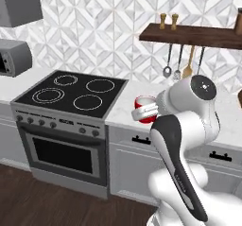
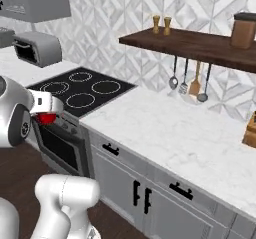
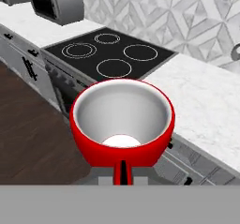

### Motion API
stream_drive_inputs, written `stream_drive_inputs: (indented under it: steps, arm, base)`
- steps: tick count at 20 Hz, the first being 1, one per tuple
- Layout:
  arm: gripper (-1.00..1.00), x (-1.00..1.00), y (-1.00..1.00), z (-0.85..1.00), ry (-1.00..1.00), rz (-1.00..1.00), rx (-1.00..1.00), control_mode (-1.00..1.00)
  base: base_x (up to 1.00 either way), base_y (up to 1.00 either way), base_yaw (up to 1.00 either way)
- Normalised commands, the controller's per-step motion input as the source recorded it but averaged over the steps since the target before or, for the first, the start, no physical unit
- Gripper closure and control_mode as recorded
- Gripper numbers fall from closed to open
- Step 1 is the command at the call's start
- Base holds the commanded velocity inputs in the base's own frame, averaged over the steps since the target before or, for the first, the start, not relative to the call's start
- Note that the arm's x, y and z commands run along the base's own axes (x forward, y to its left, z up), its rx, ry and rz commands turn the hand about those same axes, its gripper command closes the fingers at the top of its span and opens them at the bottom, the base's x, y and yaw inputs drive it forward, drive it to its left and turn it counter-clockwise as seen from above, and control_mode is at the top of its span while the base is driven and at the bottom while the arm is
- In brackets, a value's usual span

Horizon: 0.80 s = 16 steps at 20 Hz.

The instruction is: Gather all objects into one cabinet and sort the glasses and bowls to opposite sides.

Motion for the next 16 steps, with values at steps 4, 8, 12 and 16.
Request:
stream_drive_inputs:
  steps: [4, 8, 12, 16]
  arm:
    - [1.00, 0.00, 0.00, 0.00, 0.00, 0.00, 0.00, 1.00]
    - [1.00, 0.00, 0.00, 0.00, 0.00, 0.00, 0.00, 1.00]
    - [1.00, 0.00, 0.00, 0.00, 0.00, 0.00, 0.00, 1.00]
    - [1.00, 0.00, 0.00, 0.00, 0.00, 0.00, 0.00, 1.00]
  base:
    - [-0.19, 1.00, 0.54]
    - [-0.04, 1.00, 0.51]
    - [0.00, 0.99, 0.52]
    - [0.03, 0.86, 0.51]
